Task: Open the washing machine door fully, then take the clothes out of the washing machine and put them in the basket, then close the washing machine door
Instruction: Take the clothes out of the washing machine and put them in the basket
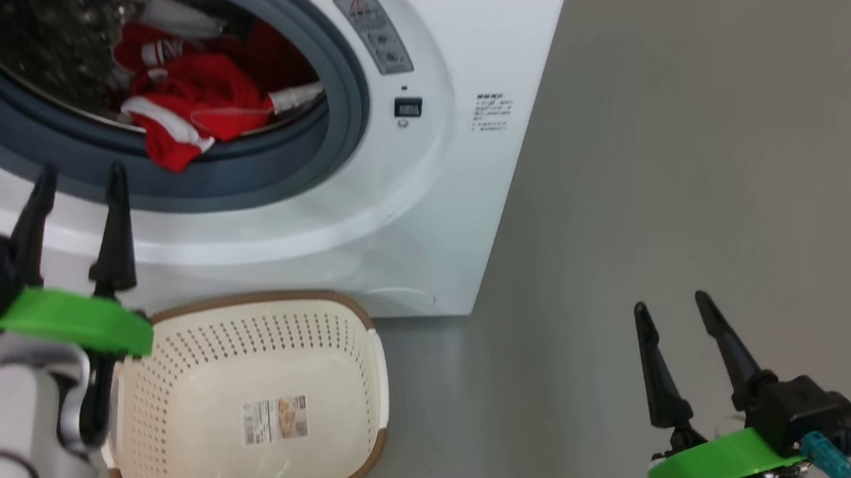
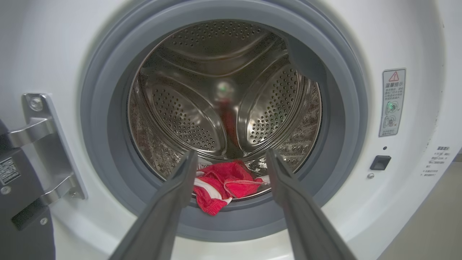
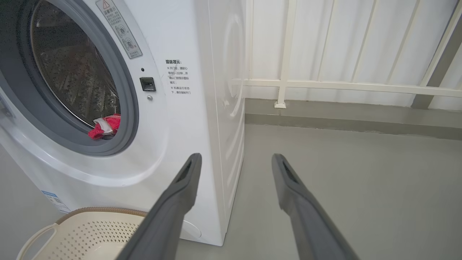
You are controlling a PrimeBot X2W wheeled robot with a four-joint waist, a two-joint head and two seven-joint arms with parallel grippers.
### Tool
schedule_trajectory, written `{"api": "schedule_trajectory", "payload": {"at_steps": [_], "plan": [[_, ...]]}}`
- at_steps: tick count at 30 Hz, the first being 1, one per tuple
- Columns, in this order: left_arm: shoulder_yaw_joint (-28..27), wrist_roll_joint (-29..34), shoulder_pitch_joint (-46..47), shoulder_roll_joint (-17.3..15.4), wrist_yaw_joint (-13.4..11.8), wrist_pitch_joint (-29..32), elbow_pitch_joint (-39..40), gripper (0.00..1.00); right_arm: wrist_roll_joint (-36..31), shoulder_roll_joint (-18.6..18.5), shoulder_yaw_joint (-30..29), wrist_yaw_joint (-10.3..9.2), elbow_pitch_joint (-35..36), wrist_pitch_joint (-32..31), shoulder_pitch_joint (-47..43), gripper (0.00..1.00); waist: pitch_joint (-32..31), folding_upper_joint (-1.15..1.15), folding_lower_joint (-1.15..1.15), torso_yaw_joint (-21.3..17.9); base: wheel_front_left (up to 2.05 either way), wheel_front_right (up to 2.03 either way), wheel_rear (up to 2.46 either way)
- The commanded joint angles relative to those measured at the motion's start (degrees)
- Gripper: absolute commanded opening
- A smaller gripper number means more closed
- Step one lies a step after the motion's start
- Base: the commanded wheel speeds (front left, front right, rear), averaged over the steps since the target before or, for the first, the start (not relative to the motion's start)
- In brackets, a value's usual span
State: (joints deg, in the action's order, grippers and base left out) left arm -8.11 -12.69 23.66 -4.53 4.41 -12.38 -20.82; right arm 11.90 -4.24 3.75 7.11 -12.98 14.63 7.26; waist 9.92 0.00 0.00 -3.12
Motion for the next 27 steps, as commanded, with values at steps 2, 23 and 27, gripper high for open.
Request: {"api": "schedule_trajectory", "payload": {"at_steps": [2,23,27], "plan": [[-1.0,-0.8,5.1,-1.9,0.3,0.5,-1.6,1.0,-0.9,-0.9,0.6,0.37,2.0,0.4,2.4,1.0,4.9,0.0,0.0,0.8,0.0,0.0,0.0],[2.3,-3.3,35.7,-6.7,1.5,2.0,-31.5,1.0,-1.3,-2.1,-1.9,0.37,5.4,0.4,6.7,1.0,17.1,0.0,0.0,-1.1,0.0,0.0,0.0],[3.1,-2.7,40.3,-7.3,0.2,3.2,-36.0,1.0,-1.3,-1.9,-1.7,0.37,5.9,0.4,7.5,1.0,19.2,0.0,0.0,-1.6,0.0,0.0,0.0]]}}
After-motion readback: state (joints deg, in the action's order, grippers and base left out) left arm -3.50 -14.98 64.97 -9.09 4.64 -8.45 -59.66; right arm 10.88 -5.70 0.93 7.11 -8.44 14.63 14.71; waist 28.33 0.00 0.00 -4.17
